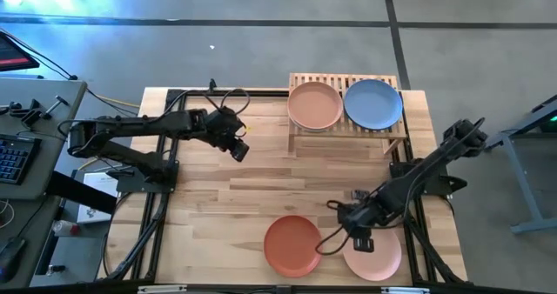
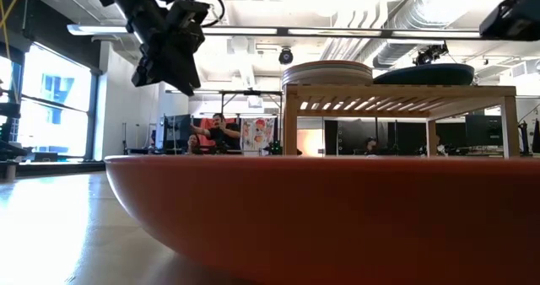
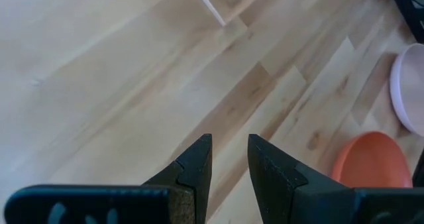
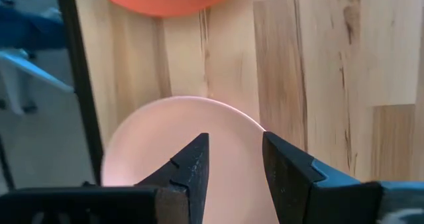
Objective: Place and stack plates onto a shelf
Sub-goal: Stack the light pink plate on top of the blue plate
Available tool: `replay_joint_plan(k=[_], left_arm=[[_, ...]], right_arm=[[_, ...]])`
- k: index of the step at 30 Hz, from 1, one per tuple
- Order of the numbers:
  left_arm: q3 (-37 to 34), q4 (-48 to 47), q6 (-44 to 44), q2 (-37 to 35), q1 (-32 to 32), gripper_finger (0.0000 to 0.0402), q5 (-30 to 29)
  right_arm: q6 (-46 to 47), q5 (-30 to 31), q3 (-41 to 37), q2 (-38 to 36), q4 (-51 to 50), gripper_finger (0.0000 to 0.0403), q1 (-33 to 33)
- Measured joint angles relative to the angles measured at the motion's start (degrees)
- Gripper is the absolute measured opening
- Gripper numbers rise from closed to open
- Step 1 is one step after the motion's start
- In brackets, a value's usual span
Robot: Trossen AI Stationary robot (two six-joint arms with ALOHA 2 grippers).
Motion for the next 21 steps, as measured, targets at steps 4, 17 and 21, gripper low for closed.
replay_joint_plan(k=[4,17,21], left_arm=[[0.00,0.33,-1.45,0.01,-1.35,0.0086,-0.02],[0.00,0.37,-2.94,0.01,-3.98,0.0086,-0.42],[0.00,0.37,-2.94,0.01,-4.54,0.0086,-0.59]], right_arm=[[-2.27,0.26,0.00,2.32,0.00,0.0119,0.90],[-3.90,4.18,-0.11,9.04,-0.11,0.0119,2.85],[-5.45,4.14,-0.11,11.62,-0.02,0.0119,3.74]])
